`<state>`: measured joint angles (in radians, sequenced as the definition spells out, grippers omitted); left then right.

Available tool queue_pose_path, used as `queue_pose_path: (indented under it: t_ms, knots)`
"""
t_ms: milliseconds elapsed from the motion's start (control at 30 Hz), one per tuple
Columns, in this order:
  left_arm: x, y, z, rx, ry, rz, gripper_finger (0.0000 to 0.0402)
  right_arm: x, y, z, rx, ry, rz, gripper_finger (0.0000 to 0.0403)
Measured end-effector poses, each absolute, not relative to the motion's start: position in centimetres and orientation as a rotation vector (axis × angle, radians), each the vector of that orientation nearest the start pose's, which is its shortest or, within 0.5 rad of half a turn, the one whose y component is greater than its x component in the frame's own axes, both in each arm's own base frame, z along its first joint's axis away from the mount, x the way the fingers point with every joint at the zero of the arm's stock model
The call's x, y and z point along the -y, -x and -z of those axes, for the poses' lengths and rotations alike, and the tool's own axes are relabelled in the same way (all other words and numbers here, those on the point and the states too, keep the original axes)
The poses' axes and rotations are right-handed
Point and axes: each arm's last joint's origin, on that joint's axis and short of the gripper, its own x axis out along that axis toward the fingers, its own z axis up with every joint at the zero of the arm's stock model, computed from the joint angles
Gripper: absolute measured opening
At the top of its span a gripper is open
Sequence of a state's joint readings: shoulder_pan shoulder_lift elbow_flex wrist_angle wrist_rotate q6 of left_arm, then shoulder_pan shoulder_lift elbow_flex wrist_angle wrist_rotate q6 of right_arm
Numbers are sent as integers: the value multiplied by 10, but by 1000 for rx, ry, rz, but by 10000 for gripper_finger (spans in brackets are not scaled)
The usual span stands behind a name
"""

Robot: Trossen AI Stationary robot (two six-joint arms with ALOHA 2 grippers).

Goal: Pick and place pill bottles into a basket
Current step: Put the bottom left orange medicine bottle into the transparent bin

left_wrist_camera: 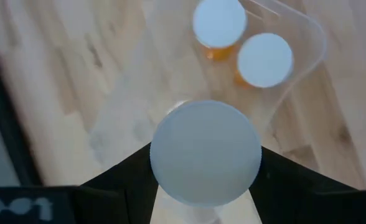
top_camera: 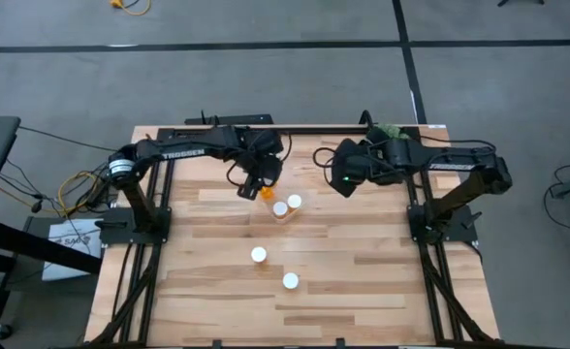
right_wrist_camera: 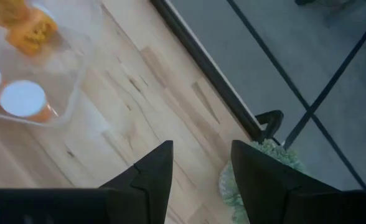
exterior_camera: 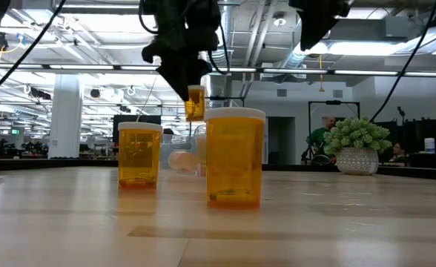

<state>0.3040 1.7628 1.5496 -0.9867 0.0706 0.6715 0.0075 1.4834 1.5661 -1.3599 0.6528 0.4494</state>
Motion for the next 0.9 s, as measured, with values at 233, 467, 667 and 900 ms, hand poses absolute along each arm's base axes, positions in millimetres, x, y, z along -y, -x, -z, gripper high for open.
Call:
queue_pose_path:
  t_ms: [233, 467, 667, 900]
  knots:
    - [-105, -346, -246, -1247, -311, 268, 204, 20, -265, -359, -1066, 53, 803, 155]
    - [-101, -347, -225, -1261, -260, 328, 204, 20, -265, -359, -1070, 59, 799, 155]
    - [-92, -348, -216, -1247, -253, 362, 204, 20, -265, -359, -1066, 57, 799, 155]
    - [-86, -354, -205, -1258, -244, 389, 204, 20, -265, -359, -1065, 57, 798, 155]
